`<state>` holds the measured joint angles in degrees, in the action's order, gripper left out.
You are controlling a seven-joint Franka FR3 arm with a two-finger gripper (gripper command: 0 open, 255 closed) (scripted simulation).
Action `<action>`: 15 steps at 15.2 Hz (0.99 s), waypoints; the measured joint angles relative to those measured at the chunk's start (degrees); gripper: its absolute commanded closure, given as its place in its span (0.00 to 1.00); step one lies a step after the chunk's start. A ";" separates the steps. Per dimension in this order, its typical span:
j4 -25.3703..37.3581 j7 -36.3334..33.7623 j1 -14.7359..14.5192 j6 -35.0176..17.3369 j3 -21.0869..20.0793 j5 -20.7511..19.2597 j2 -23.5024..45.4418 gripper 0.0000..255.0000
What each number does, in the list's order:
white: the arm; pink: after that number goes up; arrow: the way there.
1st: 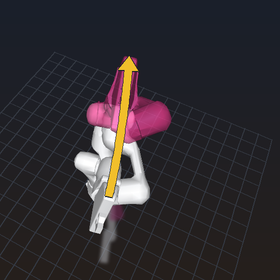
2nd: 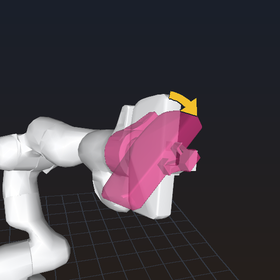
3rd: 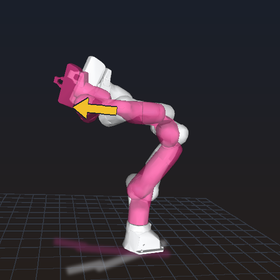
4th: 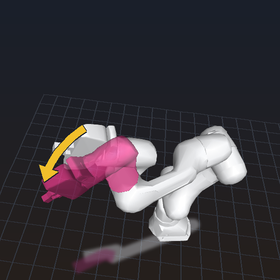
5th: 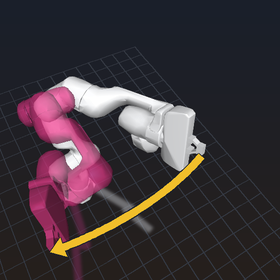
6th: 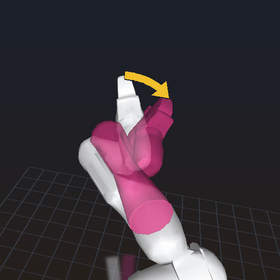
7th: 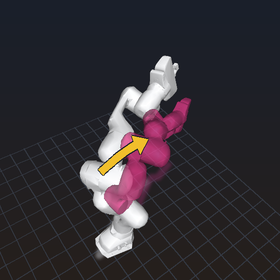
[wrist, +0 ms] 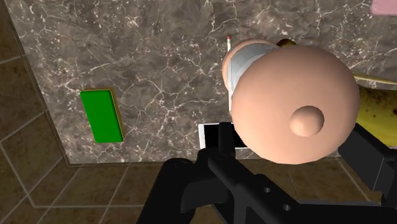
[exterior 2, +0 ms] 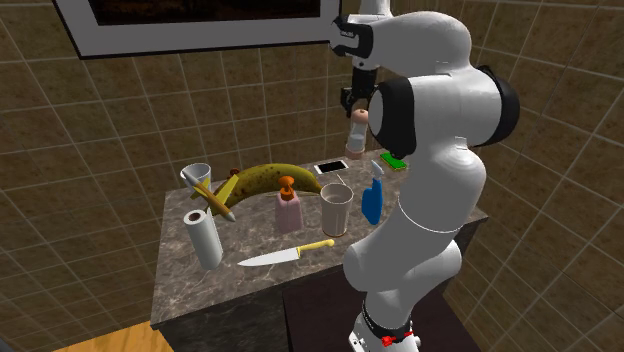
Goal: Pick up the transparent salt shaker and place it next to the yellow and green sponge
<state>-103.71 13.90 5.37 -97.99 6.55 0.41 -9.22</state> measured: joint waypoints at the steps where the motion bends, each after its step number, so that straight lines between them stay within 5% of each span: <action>1: 0.33 1.40 0.56 -0.38 0.82 0.04 0.73 1.00; 15: 7.96 19.98 8.90 -5.41 10.32 3.69 14.36 1.00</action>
<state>-95.74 33.88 14.27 -103.40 16.87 4.11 5.15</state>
